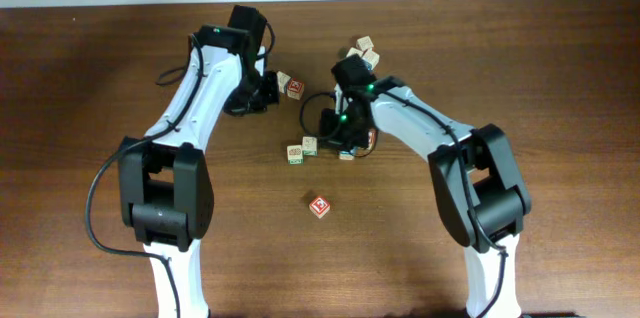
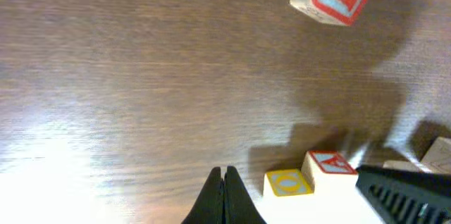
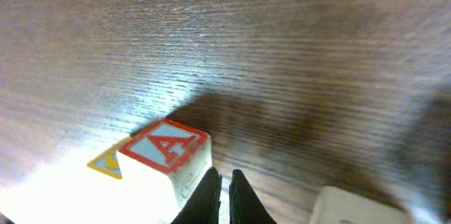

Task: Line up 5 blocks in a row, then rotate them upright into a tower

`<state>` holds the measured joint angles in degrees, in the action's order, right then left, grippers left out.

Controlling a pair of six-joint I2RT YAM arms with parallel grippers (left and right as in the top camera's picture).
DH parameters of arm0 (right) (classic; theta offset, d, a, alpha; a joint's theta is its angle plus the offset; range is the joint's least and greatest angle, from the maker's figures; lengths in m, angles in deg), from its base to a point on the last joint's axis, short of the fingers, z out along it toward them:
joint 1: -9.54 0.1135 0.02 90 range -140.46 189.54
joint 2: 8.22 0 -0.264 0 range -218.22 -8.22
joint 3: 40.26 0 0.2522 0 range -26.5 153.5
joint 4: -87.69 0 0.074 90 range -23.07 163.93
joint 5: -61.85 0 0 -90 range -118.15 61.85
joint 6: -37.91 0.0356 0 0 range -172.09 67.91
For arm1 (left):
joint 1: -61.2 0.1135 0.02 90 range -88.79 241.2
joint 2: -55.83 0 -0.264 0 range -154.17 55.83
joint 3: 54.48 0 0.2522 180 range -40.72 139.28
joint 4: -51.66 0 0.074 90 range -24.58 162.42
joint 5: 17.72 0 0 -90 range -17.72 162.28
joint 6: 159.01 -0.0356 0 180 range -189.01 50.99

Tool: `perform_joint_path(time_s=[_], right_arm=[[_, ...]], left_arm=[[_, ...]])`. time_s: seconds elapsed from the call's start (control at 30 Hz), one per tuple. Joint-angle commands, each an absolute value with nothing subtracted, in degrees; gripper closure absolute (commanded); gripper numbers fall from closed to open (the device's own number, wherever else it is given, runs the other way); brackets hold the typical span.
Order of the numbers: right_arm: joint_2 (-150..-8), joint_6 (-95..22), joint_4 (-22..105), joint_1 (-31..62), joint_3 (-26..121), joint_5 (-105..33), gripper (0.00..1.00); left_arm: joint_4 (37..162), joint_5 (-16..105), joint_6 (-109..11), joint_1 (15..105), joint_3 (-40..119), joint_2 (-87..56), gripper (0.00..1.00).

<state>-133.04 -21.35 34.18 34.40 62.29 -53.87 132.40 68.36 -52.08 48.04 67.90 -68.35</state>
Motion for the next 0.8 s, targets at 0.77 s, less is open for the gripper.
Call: perform_joint_path(time_s=[0.77], right_arm=[[-134.24,-35.58,40.3,37.31,65.88,-53.47,0.87]], left_arm=[[121.52,77.43,-41.17,46.62,43.68,-44.53,1.0]])
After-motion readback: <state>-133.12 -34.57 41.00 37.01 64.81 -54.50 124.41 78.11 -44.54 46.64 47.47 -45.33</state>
